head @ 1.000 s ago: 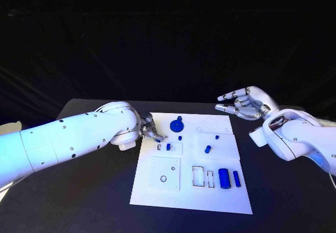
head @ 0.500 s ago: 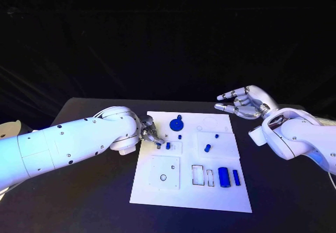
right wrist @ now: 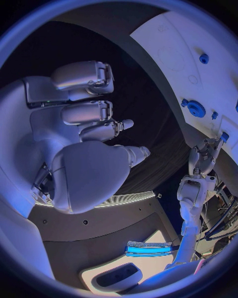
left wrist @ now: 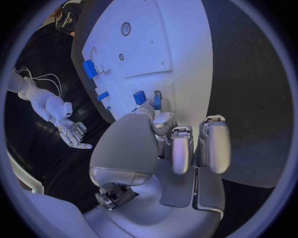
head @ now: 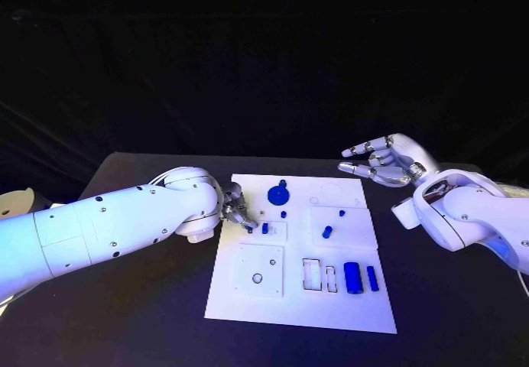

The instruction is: Assemble the parts on the task board

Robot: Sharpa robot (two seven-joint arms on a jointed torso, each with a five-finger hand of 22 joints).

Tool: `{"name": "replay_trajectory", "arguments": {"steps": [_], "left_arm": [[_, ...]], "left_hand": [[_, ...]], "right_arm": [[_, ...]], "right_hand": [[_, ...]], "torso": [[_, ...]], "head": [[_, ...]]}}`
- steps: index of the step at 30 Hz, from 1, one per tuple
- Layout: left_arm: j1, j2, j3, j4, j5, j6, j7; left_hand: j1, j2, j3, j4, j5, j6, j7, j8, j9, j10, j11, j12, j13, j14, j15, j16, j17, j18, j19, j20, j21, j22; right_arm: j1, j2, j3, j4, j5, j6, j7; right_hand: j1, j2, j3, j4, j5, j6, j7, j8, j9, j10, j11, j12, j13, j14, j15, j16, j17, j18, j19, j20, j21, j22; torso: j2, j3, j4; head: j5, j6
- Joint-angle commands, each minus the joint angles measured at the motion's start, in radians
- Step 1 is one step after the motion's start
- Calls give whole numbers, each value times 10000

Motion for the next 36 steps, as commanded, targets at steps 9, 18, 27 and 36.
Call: {"name": "replay_trajectory", "arguments": {"steps": [9, 18, 27, 36], "left_arm": [[-16, 100, -11, -57, -486, 558, -80], [-22, 115, -15, -27, -518, 789, -94], [-25, 105, -17, 5, -522, 955, -102], [-25, 132, -17, -5, -514, 983, -106]], "left_hand": [[97, -20, 327, -287, 56, 138, -202, 406, 654, 96, 12, 52, 48, 1072, -65, 31, 2634, -30, 408, -61, 35, 1452], [97, -72, 336, -303, 55, 144, -208, 422, 669, 116, 6, 85, 81, 1072, -69, 31, 2634, -37, 420, -63, 57, 1475], [102, -100, 344, -318, 56, 152, -214, 432, 678, 139, 2, 126, 126, 1072, -70, 31, 2634, -37, 421, -64, 58, 1477], [83, -117, 344, -312, 55, 161, -213, 440, 684, 142, 2, 124, 121, 1072, -71, 31, 2634, -37, 419, -65, 55, 1474]], "right_arm": [[-12, 6, 0, 25, -22, 111, 99], [-16, 14, 0, 21, -22, 115, 106], [-20, 13, 0, 20, -21, 115, 107], [-21, 13, 0, 26, -18, 103, 119]], "right_hand": [[-25, 83, -64, -12, 40, -25, -49, 5, 15, -40, 34, -54, 1208, 862, 23, -46, 1785, 106, 679, 43, -48, 1955], [-25, 83, -64, -12, 40, -25, -49, 5, 15, -40, 34, -54, 1208, 862, 23, -46, 1785, 106, 679, 43, -48, 1955], [-25, 83, -64, -12, 40, -25, -49, 5, 15, -40, 34, -54, 1208, 862, 23, -46, 1785, 106, 679, 43, -48, 1955], [-25, 83, -64, -12, 40, -25, -49, 5, 15, -40, 34, -54, 1208, 862, 23, -46, 1785, 106, 679, 43, -48, 1955]], "torso": [[-2, -5, 7], [-4, -5, 6], [-1, -1, -3], [-2, 2, 2]], "head": [[21, -42], [22, -50], [29, -63], [32, -75]]}}
